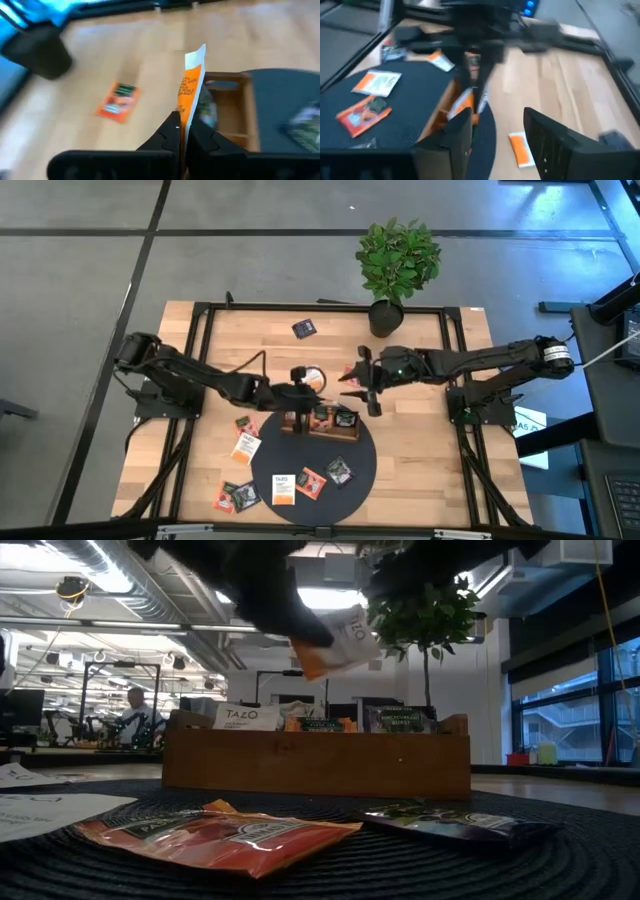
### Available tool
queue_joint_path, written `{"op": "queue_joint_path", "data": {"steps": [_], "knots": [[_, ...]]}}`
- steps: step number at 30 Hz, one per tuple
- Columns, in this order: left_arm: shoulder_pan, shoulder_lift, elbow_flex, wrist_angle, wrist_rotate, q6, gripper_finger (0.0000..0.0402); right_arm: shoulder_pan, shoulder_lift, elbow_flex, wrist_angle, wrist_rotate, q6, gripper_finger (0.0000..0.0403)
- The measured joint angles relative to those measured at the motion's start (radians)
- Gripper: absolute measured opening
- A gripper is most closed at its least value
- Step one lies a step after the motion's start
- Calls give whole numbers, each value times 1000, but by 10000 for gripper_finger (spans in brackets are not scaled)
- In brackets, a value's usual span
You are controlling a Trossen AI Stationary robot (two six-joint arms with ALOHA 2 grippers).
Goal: Pick & Place Tea
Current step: Put the white orange tea bag into the left section of the wooden organizer
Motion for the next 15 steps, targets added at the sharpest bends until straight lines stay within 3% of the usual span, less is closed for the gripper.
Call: {"op": "queue_joint_path", "data": {"steps": [3,8,15], "knots": [[30,-3,-37,92,68,-67,6,27,0,0,6,-1,-17,181],[51,-3,-39,141,62,-112,8,70,4,0,11,4,-13,181],[30,-4,-39,223,77,-79,8,90,23,0,18,125,63,181]]}}
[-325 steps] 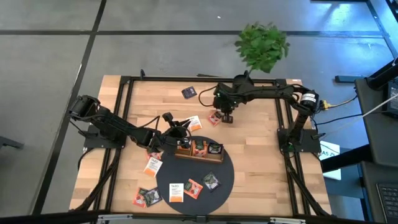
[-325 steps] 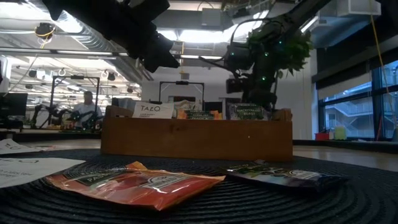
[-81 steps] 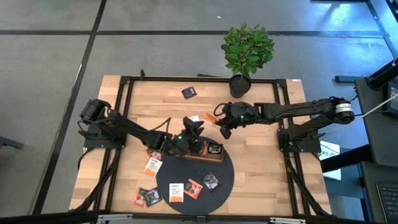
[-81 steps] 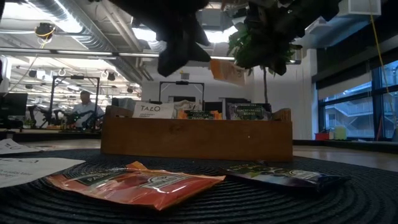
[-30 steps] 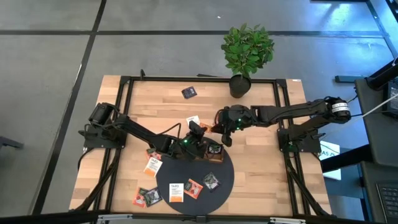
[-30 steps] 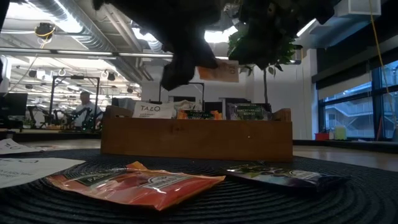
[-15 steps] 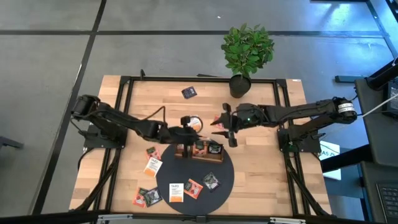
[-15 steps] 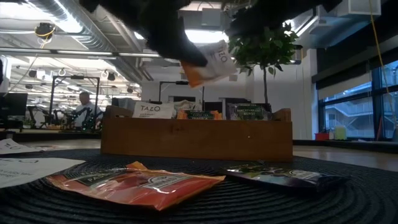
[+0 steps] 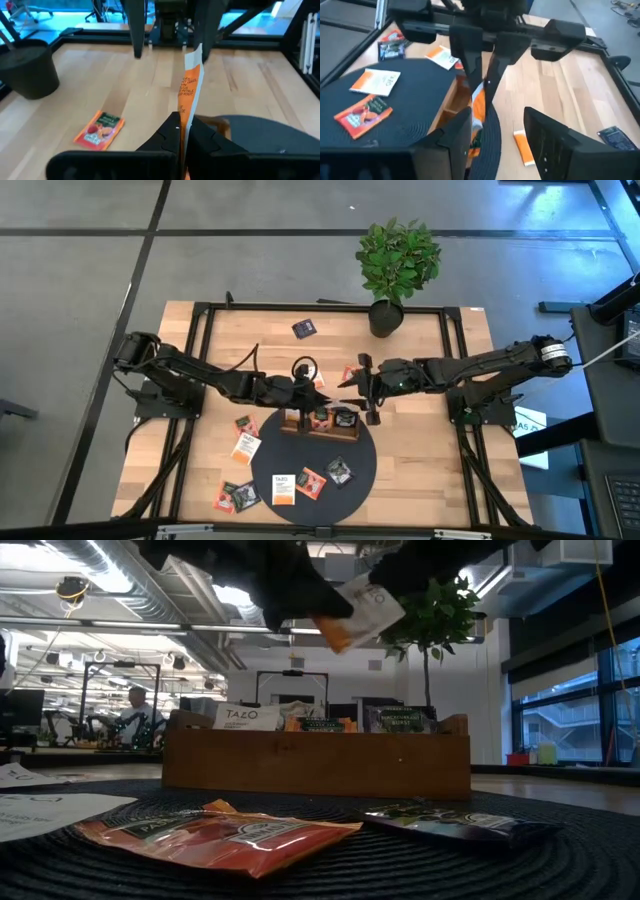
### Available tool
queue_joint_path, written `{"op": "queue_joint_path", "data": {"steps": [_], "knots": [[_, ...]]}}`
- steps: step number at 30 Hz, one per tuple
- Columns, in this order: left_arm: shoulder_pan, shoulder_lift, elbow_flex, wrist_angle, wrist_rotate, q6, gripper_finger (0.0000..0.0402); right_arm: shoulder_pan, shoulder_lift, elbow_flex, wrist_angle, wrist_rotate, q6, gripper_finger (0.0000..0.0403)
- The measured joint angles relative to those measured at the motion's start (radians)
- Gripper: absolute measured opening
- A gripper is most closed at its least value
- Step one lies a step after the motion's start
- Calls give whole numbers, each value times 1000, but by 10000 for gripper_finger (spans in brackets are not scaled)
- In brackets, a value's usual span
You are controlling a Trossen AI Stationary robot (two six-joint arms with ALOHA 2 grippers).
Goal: Pick & Place Tea
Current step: Put the white orange tea bag into the left section of the wooden organizer
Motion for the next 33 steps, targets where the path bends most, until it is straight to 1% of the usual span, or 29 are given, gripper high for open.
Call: {"op": "queue_joint_path", "data": {"steps": [5,8,11,15,16,17,25,29,31,33], "knots": [[-3,0,0,20,-16,12,6,2,25,0,17,-2,29,181],[-3,0,0,17,-17,21,6,4,34,0,39,-1,58,167],[-3,0,0,17,-17,22,9,4,36,0,37,-1,77,124],[-3,0,0,22,-19,28,7,4,36,0,31,-3,73,33],[-3,0,0,21,-18,28,6,4,36,0,31,-3,66,18],[-3,0,0,21,-18,29,6,4,36,0,32,-3,56,12],[-3,0,0,19,-17,34,22,4,36,0,36,-1,79,4],[-3,-7,0,8,-19,89,27,4,36,0,34,10,83,3],[-3,-11,0,-4,-44,101,28,4,36,0,24,19,83,2],[-7,-18,0,-23,-47,133,29,4,36,0,20,23,83,2]]}}
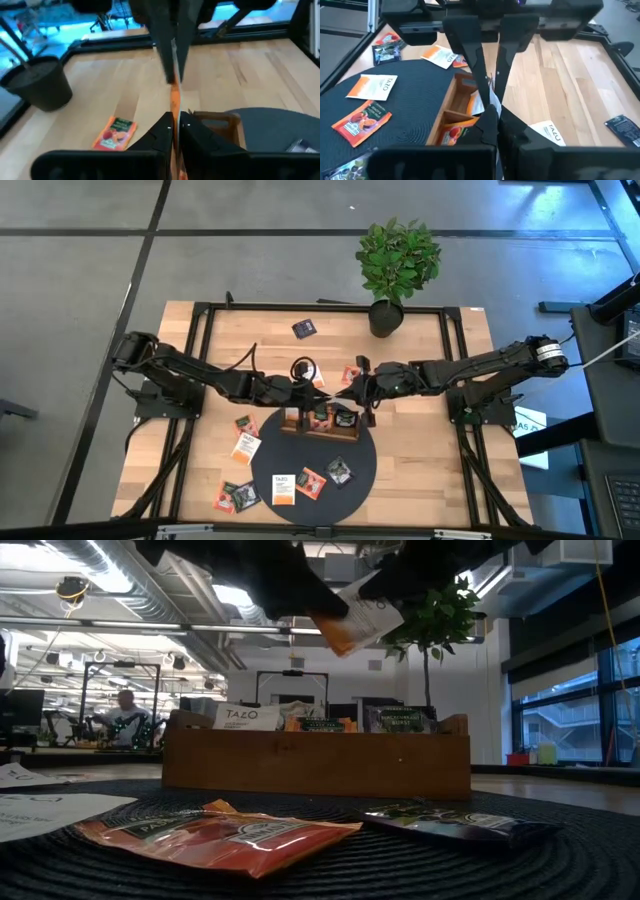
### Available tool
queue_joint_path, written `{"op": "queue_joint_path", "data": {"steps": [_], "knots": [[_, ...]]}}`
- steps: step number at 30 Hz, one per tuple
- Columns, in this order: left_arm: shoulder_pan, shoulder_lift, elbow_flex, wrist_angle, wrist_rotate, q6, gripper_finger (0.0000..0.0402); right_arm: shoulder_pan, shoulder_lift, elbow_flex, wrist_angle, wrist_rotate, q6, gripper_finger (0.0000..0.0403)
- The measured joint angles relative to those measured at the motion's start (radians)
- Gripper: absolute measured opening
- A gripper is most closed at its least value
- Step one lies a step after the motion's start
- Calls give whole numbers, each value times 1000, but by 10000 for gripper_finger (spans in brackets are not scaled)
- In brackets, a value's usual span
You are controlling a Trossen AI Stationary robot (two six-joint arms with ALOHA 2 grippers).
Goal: Pick & Place Tea
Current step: Put the white orange tea bag into the left section of the wooden organizer
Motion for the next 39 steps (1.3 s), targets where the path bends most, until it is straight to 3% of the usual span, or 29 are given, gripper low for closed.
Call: {"op": "queue_joint_path", "data": {"steps": [19,32,39], "knots": [[-7,-8,57,-102,7,1,120,6,70,0,47,14,8,1],[-6,-8,57,-111,4,-9,106,8,87,1,73,3,17,0],[-6,-8,57,-113,4,13,59,8,95,0,72,1,17,0]]}}
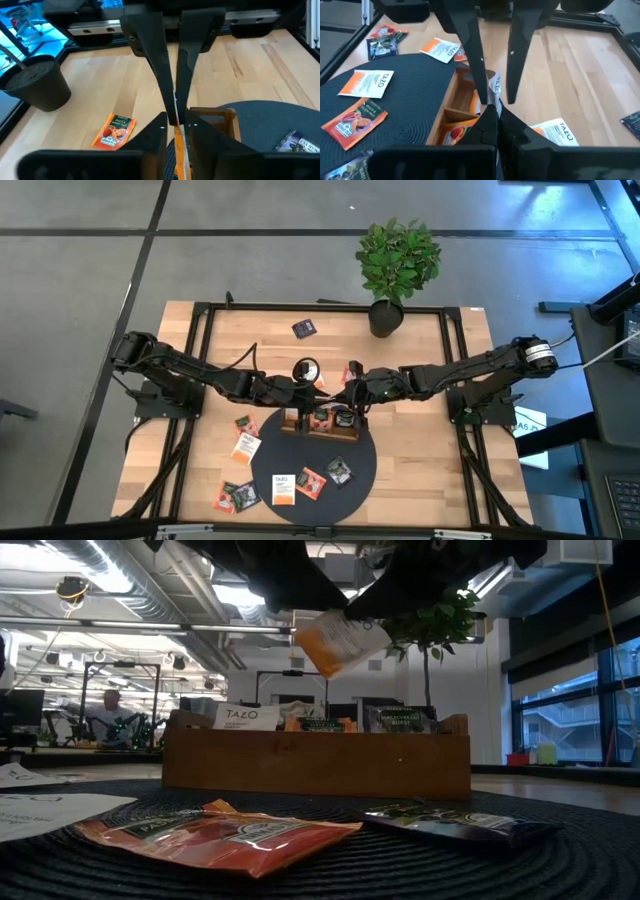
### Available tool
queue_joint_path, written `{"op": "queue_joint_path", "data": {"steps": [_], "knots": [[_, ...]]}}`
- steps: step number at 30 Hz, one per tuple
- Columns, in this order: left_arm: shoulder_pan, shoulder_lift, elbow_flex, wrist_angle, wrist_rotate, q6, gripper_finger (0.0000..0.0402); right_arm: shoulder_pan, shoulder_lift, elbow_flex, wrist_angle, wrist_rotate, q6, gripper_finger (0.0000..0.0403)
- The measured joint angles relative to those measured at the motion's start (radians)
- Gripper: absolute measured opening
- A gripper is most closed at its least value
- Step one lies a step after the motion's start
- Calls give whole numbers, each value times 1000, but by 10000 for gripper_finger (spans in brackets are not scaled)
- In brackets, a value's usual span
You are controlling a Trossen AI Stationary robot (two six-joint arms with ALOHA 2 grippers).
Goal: Pick & Place Tea
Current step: Put the white orange tea bag into the left section of the wooden organizer
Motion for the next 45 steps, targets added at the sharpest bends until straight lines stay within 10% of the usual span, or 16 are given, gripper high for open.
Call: {"op": "queue_joint_path", "data": {"steps": [13,29,45], "knots": [[23,0,0,-3,17,-5,3,-1,0,0,-1,-19,5,16],[25,-129,-81,-42,-12,-83,2,5,-133,0,-82,68,-74,172],[-115,-241,-716,959,-123,-227,2,32,-162,0,-103,70,-21,188]]}}
